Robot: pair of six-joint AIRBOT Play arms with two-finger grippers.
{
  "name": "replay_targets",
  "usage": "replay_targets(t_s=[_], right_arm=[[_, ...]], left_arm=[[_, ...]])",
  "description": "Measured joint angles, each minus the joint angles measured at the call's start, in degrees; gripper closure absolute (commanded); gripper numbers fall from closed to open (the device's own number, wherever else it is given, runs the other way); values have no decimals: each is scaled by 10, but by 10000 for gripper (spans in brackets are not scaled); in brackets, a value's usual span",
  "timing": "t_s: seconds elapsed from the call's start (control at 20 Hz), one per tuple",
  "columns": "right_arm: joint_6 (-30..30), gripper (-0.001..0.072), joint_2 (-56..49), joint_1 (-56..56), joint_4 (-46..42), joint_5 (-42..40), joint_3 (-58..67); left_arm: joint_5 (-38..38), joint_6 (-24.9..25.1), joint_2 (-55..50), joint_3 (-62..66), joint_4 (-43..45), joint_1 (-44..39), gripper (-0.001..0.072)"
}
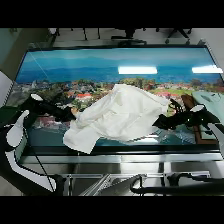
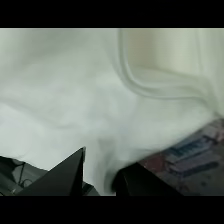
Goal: Fold the shirts.
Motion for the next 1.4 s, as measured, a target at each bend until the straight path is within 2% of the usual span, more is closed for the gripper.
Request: replay_targets(t_s=[0.05, 0.1, 0.15, 0.45, 0.6, 0.7, 0.95, 1.2, 1.3, 1.4], right_arm=[[0, 533, 0, 2, 2, 0, 0], [-1, 677, 0, 3, 4, 0, 0], [-2, 690, 0, 3, 8, 0, 0], [-17, 691, 37, -1, 45, 17, 46], [-19, 691, 79, -29, 93, 55, 144], [-21, 691, 105, -59, 132, 78, 226], [-21, 691, 166, -130, 225, 103, 438], [-19, 691, 216, -150, 253, 62, 580], [-14, 691, 231, -152, 256, 54, 610], [-9, 691, 242, -151, 257, 51, 626]], left_arm=[[-1, 0, 1, 0, 13, 0, 694], [-4, 2, 1, 0, 20, 0, 694], [-7, 2, 1, 1, 21, 0, 694], [-4, 2, 56, 4, 29, 2, 695], [-56, -1, 132, 40, -3, 6, 695], [-80, -23, 196, 79, -24, 21, 695], [-109, -69, 356, 188, -213, 111, 694], [-40, -148, 483, 255, -393, 252, 692], [-14, -188, 518, 265, -442, 303, 691], [1, -210, 541, 270, -470, 316, 692]])
